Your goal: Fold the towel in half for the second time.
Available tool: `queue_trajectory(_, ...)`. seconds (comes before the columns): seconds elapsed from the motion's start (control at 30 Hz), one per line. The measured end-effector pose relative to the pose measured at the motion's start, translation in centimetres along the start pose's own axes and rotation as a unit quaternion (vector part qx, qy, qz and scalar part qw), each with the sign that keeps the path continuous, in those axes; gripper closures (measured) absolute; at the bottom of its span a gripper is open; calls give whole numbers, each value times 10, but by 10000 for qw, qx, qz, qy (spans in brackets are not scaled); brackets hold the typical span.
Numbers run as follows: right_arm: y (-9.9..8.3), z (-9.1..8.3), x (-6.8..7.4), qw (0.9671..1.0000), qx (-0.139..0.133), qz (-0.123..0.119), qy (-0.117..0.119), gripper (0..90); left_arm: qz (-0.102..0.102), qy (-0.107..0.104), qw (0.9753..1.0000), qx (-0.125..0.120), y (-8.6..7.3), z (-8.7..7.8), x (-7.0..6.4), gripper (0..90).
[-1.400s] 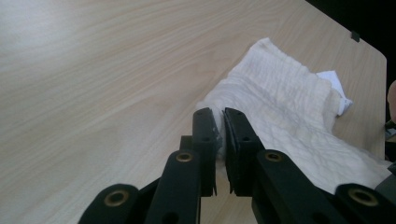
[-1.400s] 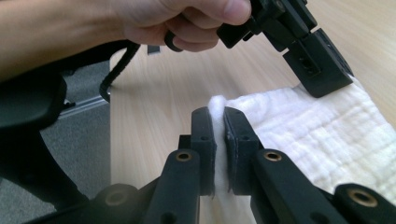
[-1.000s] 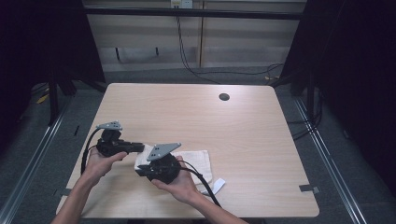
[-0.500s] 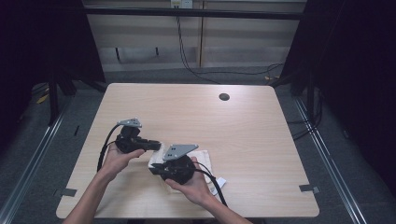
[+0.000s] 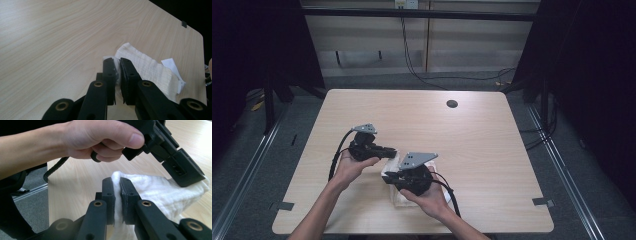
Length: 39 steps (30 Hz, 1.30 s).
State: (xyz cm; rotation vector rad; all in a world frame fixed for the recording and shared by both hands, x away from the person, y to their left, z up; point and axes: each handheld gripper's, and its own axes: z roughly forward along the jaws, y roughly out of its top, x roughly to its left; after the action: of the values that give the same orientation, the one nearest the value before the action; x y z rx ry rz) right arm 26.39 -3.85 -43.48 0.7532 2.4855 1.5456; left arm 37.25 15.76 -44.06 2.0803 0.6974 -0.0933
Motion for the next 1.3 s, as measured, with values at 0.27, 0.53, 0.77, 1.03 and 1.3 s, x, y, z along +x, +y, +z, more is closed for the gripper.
queue_trajectory(0.27,-7,-10,-5,9999,125,9,-81,833,-18,-56,10000,26,6,15,-5,836)
queue_trajectory(0.53,-16,-24,-14,9997,149,128,-136,827,9,-118,9997,206,7,34,-11,837)
queue_trajectory(0.77,-24,-29,-15,9996,100,243,-132,826,47,-58,9998,159,13,33,-14,836)
queue_trajectory(1.03,-37,-36,-19,9989,280,318,-192,816,75,-111,9997,204,15,46,-20,836)
queue_trajectory(1.3,-45,-45,-16,9984,324,363,-279,819,254,-167,9991,311,19,61,-32,836)
